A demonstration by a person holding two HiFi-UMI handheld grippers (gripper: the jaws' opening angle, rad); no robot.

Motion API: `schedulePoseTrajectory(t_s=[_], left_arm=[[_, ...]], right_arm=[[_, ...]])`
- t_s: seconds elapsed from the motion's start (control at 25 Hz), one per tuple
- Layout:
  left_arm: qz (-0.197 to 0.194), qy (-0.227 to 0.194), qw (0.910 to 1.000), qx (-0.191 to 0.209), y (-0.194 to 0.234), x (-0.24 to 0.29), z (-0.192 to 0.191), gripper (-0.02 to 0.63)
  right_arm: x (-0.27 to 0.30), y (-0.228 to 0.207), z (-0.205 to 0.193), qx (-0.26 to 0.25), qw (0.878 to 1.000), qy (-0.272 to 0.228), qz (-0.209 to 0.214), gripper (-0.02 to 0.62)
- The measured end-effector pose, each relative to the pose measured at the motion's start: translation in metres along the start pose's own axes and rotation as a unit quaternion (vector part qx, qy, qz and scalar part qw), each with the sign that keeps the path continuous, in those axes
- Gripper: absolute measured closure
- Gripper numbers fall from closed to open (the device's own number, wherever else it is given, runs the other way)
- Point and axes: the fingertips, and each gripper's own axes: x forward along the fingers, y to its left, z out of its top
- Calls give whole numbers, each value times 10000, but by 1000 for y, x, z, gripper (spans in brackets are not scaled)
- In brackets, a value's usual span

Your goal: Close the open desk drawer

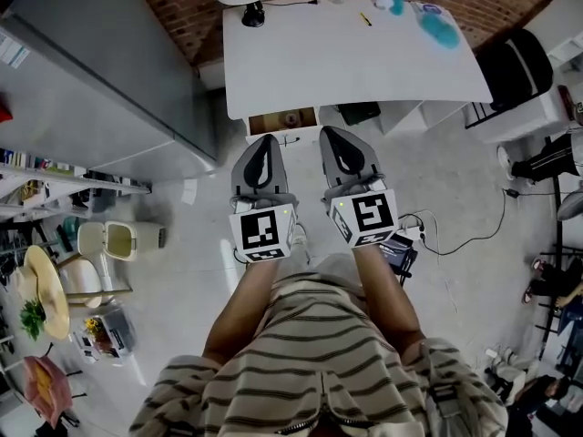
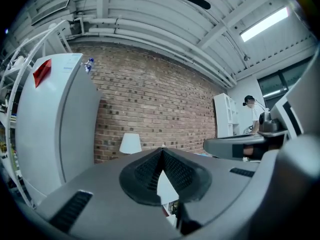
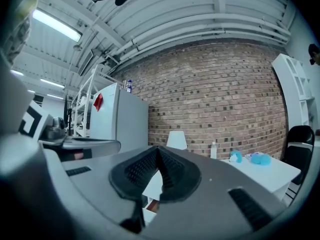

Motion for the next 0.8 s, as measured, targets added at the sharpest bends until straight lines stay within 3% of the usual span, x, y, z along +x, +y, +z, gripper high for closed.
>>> schedulePoseTrajectory(t_s=[0.8], left_arm=[[-72,301,9995,-16,-8,54,-25,601]], right_arm=[[40,-43,-31,270,9992,285,26,583]])
